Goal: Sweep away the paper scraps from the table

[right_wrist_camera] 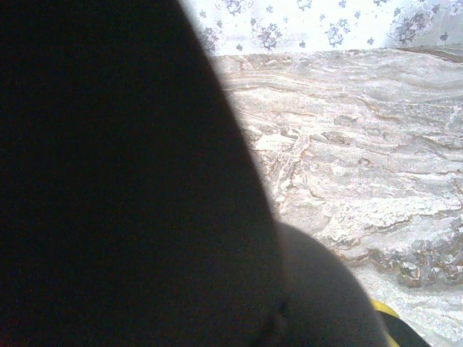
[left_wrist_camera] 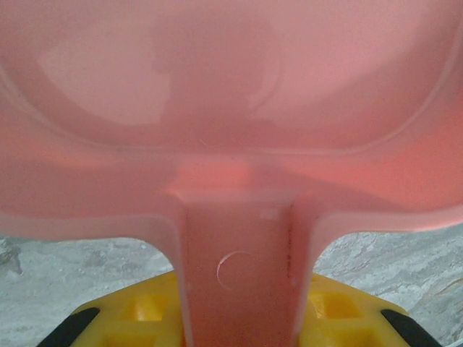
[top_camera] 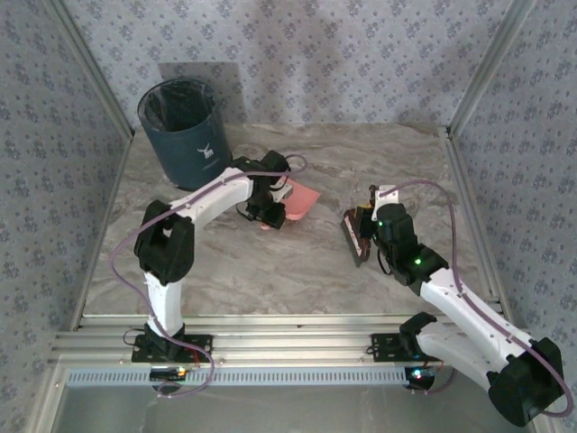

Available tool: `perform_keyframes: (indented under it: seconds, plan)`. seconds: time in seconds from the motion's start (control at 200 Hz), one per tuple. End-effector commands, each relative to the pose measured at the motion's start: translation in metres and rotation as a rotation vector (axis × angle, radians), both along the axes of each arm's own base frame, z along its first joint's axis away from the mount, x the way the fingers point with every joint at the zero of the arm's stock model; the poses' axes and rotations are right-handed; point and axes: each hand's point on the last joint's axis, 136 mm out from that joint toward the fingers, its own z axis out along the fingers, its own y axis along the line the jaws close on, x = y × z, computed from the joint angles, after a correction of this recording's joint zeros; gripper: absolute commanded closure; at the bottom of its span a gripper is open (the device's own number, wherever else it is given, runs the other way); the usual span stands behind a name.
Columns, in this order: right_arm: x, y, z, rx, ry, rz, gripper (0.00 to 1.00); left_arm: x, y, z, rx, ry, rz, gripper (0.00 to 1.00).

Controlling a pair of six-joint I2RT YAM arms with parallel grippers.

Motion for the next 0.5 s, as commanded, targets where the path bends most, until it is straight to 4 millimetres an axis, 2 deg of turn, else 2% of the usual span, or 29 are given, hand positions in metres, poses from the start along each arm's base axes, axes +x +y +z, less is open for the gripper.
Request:
perform_keyframes:
  seconds: [0.0,0.495]
  plan:
    - [-0.001,-0.005,0.007,-0.012,-0.029,-0.021,1.00,0.001,-0.006,0.001,0.010,0.001,-0.057,1.00]
    - [-0.002,-0.006,0.005,-0.008,-0.024,-0.020,1.00,-0.006,-0.008,-0.045,0.083,0.080,-0.106,1.00]
